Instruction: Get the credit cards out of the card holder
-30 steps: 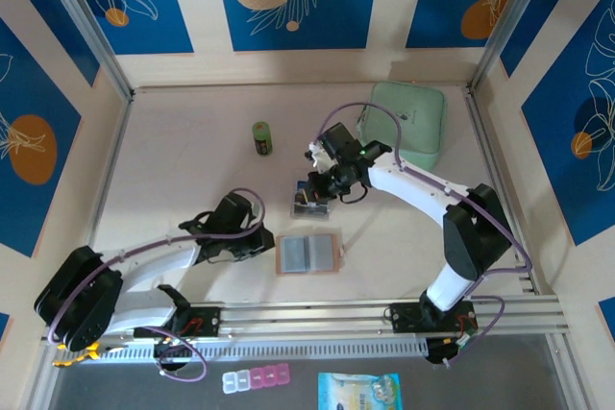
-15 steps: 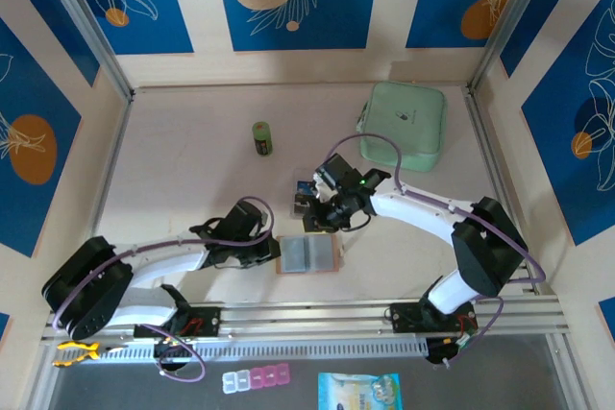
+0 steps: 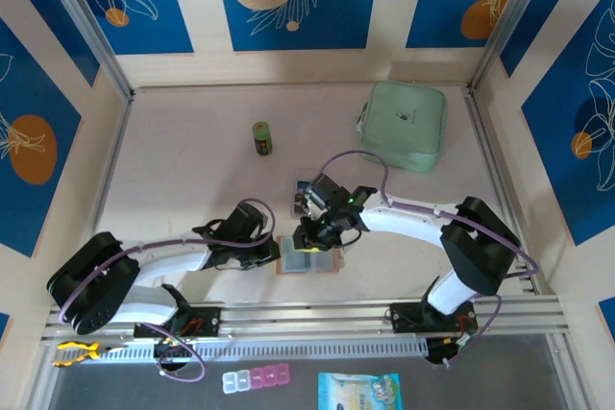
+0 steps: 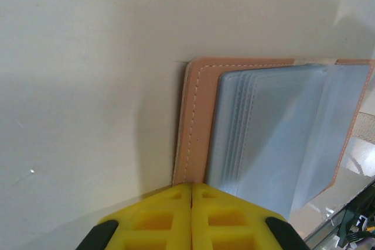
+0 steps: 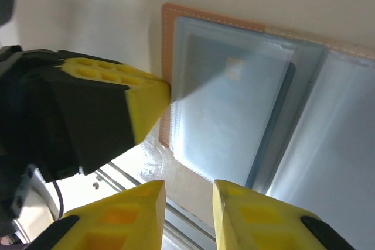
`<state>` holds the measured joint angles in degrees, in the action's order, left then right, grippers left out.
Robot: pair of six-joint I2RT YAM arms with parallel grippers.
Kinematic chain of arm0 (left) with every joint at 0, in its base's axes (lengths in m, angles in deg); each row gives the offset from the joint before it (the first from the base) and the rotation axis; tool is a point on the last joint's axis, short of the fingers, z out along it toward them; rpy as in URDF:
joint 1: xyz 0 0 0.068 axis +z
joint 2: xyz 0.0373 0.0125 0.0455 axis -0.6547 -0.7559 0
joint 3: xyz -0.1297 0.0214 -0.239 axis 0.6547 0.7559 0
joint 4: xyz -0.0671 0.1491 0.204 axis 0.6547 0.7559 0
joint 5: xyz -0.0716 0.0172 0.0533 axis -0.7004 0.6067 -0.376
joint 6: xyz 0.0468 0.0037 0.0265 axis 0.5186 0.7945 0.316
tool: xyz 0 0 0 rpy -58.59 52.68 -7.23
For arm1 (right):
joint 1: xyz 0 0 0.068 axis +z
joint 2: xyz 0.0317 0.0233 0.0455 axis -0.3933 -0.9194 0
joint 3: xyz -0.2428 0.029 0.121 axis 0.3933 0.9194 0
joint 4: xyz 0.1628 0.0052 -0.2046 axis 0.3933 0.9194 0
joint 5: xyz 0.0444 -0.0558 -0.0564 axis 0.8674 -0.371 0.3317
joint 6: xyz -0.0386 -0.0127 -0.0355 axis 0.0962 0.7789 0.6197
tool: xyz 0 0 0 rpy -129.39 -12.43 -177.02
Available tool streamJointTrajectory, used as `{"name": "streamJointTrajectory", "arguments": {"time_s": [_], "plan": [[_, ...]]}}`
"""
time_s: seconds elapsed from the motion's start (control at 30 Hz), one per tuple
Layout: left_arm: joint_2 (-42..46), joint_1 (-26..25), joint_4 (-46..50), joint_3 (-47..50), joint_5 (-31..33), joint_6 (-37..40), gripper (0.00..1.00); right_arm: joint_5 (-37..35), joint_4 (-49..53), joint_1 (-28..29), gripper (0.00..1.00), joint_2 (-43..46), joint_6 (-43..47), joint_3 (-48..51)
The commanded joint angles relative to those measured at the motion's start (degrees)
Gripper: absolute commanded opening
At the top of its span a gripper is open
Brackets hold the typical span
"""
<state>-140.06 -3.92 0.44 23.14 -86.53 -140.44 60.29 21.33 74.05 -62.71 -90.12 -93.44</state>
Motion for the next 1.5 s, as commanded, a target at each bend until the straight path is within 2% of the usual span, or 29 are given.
{"name": "streamJointTrajectory", "arguments": {"time_s": [0.0, 0.13, 0.87, 1.47], "plan": [[0.0, -0.5, 1.1, 1.6, 1.1, -0.3, 0.07, -0.8, -1.8, 0.8, 0.30, -1.5, -2.7, 1.0], [0.2, -0.4, 1.2, 1.9, 0.9, -0.3, 0.07, -1.3, -3.1, 1.5, 0.33, -2.9, -3.6, 1.4], [1.0, -0.5, 1.1, 3.0, 0.8, -1.0, 0.07, -5.2, -6.0, 2.8, 0.32, -6.0, -5.0, 3.1], [1.4, -0.4, 2.2, 3.0, 1.4, -1.2, 0.07, -9.5, -0.8, 3.1, 0.32, -4.0, -4.2, 2.9]]}}
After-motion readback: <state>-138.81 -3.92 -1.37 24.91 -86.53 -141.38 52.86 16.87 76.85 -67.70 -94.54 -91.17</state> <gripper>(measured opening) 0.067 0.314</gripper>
